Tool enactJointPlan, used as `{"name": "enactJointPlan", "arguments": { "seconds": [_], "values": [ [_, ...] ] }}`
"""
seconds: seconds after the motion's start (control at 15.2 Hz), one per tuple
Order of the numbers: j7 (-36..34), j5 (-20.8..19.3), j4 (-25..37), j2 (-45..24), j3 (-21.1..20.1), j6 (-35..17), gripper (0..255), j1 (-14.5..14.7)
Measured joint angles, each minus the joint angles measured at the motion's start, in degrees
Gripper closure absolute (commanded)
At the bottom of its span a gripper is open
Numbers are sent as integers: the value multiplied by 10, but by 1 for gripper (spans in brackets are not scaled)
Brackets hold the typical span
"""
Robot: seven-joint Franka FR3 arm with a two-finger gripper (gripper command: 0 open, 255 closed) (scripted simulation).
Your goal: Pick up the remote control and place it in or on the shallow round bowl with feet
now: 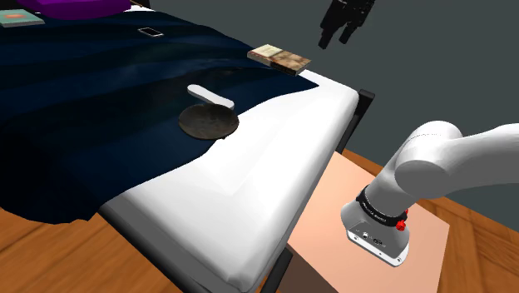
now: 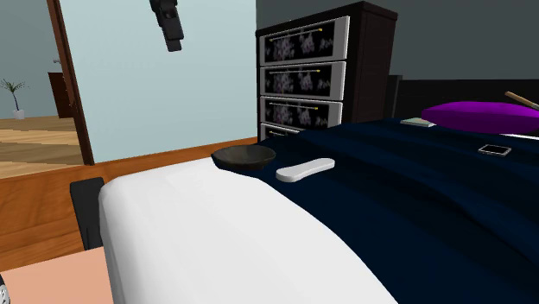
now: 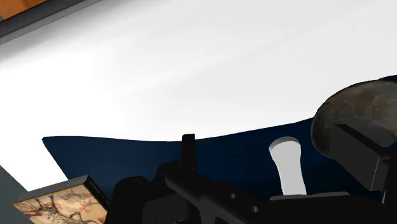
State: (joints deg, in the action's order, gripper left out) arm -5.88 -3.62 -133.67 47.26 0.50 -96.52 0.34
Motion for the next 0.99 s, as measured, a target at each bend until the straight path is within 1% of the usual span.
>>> {"name": "enactJointPlan", "arguments": {
  "seconds": [0.13, 0.26, 0.46, 0.99],
  "values": [
    [0, 1, 2, -8, -1, -5, 0, 1],
    [1, 3, 2, -36, -2, -27, 0, 5],
    [1, 6, 10, -95, -7, -68, 0, 11],
    [14, 11, 82, -271, -12, -149, 0, 24]
  ]
}}
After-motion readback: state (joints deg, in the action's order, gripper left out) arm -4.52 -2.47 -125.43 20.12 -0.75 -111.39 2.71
